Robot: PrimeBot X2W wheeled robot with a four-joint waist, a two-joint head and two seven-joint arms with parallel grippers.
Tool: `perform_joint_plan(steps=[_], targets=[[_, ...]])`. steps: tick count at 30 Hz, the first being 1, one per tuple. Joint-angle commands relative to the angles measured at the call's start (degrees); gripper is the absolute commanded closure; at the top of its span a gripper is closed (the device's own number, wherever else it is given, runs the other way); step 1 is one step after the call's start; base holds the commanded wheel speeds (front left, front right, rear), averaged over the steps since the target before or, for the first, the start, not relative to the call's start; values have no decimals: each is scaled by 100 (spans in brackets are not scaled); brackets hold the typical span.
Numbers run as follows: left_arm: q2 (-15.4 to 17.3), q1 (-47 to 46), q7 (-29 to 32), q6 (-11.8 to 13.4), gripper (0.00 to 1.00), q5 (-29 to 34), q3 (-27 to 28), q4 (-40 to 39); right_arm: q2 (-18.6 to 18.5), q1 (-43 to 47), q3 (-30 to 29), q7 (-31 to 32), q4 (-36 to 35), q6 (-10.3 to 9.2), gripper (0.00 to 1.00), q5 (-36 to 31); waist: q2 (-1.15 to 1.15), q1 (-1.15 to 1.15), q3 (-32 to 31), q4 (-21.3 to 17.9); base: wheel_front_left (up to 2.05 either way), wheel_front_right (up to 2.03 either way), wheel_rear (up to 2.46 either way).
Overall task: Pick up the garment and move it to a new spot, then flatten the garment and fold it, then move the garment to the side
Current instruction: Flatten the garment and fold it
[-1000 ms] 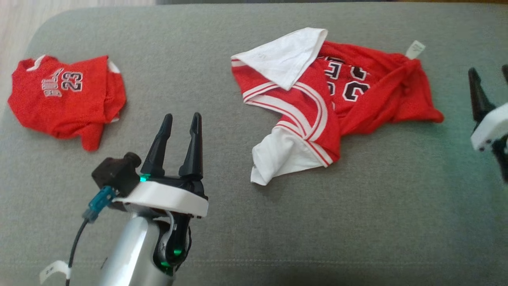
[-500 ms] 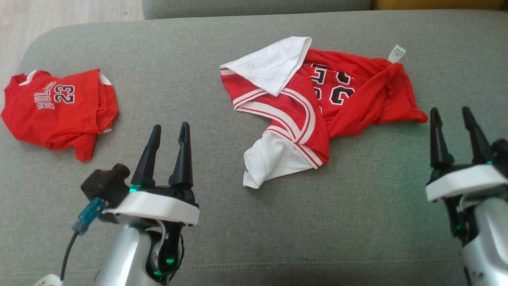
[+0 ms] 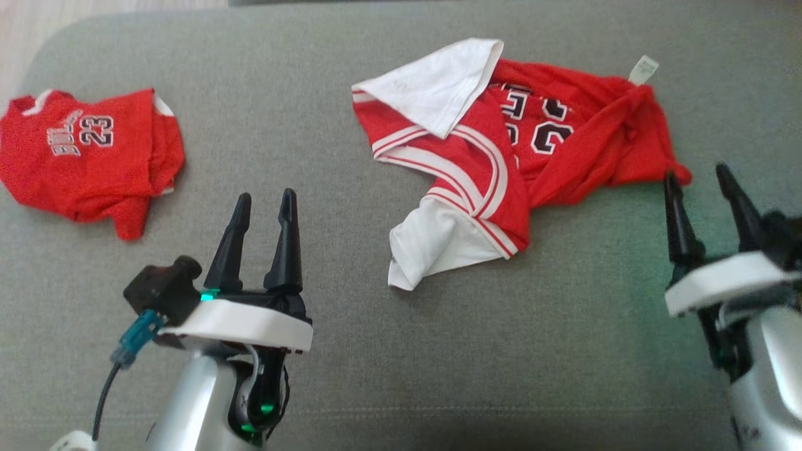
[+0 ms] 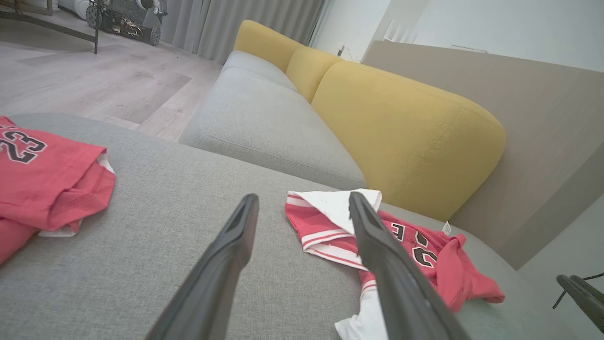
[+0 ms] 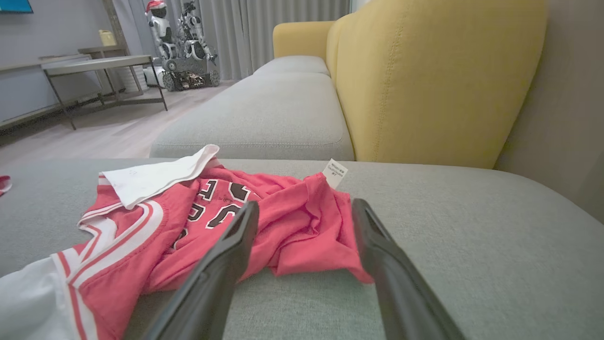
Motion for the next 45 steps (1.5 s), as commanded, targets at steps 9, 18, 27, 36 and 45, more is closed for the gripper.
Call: perform_joint_plan(steps=[9,18,27,36,45], targets=[[43,-581,-33,-75,0,74,31,-154,-815,-1497,438,618,558,42,0,46,0,0,741,303,0,0,0],[43,-722,-33,-85,0,57,-1,-122,-1266,-2158,999,931,1550,42,0,91,0,0,986,499,0,0,0],[43,-781,-33,-90,0,111,24,-119,-1324,-2466,1347,895,2113,42,0,233,0,0,1099,490,0,0,0],[43,-864,-33,-89,0,140,-4,-116,-1325,-2741,1643,767,2484,42,0,464,0,0,1208,546,0,0,0],[43,-827,-33,-94,0,168,15,-51,-1320,-2822,1969,664,2773,42,100,745,0,0,1104,558,0,0,0]])
